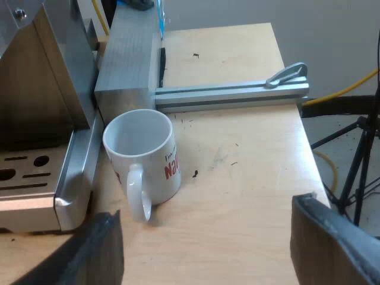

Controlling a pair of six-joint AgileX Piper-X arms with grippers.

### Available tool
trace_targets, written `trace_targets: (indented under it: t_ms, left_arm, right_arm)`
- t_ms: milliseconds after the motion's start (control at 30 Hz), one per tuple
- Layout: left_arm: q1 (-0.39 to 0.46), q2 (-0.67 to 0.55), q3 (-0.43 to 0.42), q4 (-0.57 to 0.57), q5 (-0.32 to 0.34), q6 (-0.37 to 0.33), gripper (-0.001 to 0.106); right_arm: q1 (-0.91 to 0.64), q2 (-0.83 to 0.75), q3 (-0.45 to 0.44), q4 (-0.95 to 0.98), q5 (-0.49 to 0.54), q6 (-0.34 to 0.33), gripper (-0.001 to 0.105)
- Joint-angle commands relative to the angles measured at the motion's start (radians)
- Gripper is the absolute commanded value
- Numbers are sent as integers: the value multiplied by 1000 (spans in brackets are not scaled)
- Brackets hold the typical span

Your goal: Remove mug from coffee machine

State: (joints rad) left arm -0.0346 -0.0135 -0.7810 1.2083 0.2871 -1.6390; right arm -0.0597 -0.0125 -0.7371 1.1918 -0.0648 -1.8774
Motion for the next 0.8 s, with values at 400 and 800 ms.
trace_targets:
  t_ms: [400, 800]
  left_arm:
    - [0, -140, 197, -169, -34, 6, 77]
    - [0, -138, 286, -229, -29, 6, 77]
  right_arm:
    - [-5, -40, 177, -82, -27, -9, 62]
    - [-5, -40, 198, -140, -29, -4, 62]
